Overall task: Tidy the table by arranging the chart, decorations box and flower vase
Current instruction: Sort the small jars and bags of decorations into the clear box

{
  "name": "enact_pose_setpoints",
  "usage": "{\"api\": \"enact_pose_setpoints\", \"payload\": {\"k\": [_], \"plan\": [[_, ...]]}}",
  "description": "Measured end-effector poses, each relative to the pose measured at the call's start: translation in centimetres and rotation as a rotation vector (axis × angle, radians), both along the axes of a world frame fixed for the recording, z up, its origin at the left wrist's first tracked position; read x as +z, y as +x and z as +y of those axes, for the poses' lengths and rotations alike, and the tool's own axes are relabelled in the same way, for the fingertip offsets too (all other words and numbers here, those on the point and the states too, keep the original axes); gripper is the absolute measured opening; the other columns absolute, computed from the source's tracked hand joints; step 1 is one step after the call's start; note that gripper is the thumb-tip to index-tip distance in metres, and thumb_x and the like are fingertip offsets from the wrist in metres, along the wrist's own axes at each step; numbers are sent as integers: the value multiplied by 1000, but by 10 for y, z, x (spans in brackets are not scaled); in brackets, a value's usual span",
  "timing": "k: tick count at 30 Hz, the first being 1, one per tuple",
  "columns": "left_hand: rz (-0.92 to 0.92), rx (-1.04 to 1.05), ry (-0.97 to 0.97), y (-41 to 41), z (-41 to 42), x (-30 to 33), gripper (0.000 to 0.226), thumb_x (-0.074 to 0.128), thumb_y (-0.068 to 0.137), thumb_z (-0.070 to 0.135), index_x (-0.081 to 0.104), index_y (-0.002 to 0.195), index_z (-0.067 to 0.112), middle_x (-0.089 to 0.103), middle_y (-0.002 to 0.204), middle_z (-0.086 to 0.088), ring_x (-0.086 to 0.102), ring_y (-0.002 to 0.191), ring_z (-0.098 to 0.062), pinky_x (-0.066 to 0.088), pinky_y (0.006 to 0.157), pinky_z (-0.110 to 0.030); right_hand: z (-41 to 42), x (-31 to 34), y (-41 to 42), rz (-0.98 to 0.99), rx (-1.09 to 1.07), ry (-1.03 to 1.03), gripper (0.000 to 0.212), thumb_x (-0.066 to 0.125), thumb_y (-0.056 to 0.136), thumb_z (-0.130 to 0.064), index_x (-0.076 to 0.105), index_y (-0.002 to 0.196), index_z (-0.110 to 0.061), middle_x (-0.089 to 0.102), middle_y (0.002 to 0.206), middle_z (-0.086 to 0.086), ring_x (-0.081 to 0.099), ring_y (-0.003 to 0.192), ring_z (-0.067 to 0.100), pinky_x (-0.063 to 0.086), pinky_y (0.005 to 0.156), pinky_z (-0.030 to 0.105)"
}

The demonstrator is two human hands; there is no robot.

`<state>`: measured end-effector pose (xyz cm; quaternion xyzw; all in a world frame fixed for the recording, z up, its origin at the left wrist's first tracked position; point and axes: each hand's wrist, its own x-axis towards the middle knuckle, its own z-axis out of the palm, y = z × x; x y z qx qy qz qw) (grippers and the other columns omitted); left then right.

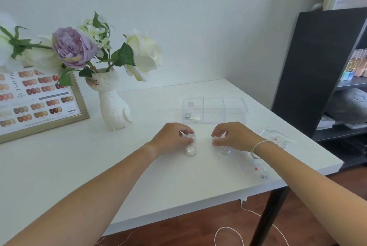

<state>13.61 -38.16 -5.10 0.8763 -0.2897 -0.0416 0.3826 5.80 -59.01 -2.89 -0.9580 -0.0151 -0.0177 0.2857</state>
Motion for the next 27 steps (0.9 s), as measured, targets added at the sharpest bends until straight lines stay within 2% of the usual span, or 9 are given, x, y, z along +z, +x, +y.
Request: {"api": "enact_pose_setpoints", "payload": {"k": [5, 8, 12, 15, 18, 21, 24, 27], "plan": [[-22, -3, -18, 0, -1, -1, 15, 70, 78, 29, 68, 93, 30, 61, 91, 20, 53, 75, -7, 39, 64, -3, -2, -3, 1, -48, -4, -43, 8, 65, 77, -33, 63, 85, -35, 57, 81, -22, 53, 77, 6, 37, 73, 22], [-64, -5, -55, 2, -4, 6, 11, 69, 79, 33, 67, 90, 32, 63, 94, 19, 55, 79, -9, 39, 65, -3, -7, -1, 2, -97, 6, -59, 7, 63, 79, -32, 62, 85, -36, 60, 87, -18, 56, 81, 11, 39, 74, 22], [-129, 5, -113, 12, -16, 25, 12, 70, 78, 33, 69, 90, 29, 64, 94, 15, 54, 74, -6, 38, 62, 0, -20, 12, 5, -184, -4, 10, 6, 62, 81, -27, 63, 84, -32, 61, 85, -19, 61, 78, 17, 44, 66, 17], [-170, 0, -130, 21, -29, 42, 10, 71, 78, 32, 69, 87, 30, 62, 88, 19, 53, 70, -6, 38, 60, -1, -30, 24, 11, -242, -30, 69, 8, 62, 82, -24, 62, 80, -32, 60, 81, -21, 56, 61, 8, 41, 53, 5], [-174, -25, -129, 33, -44, 58, 8, 70, 77, 34, 68, 85, 33, 61, 82, 23, 52, 66, -5, 39, 56, -2, -40, 34, 21, -279, -59, 138, 8, 62, 83, -22, 63, 80, -29, 60, 77, -20, 48, 47, -3, 36, 45, 2], [-185, -49, -100, 46, -61, 68, 12, 69, 78, 35, 69, 89, 30, 62, 85, 22, 51, 60, 2, 39, 55, 0, -49, 45, 33, -307, -81, 158, 5, 62, 84, -21, 65, 87, -22, 57, 71, -20, 46, 43, -5, 35, 44, 2], [-194, -69, -59, 62, -75, 70, 16, 68, 79, 33, 69, 93, 26, 65, 94, 15, 50, 56, 13, 37, 57, 0, -55, 55, 44, -316, -94, 147, 8, 61, 85, -25, 65, 92, -22, 58, 77, -21, 49, 46, -9, 35, 45, 1], [-195, -60, 19, 78, -86, 67, 19, 67, 80, 31, 69, 97, 22, 67, 102, 8, 51, 64, 10, 38, 65, -11, -62, 58, 54, -311, -109, 151, 10, 61, 85, -25, 65, 93, -22, 55, 71, -20, 49, 46, -12, 34, 43, 0]]}}
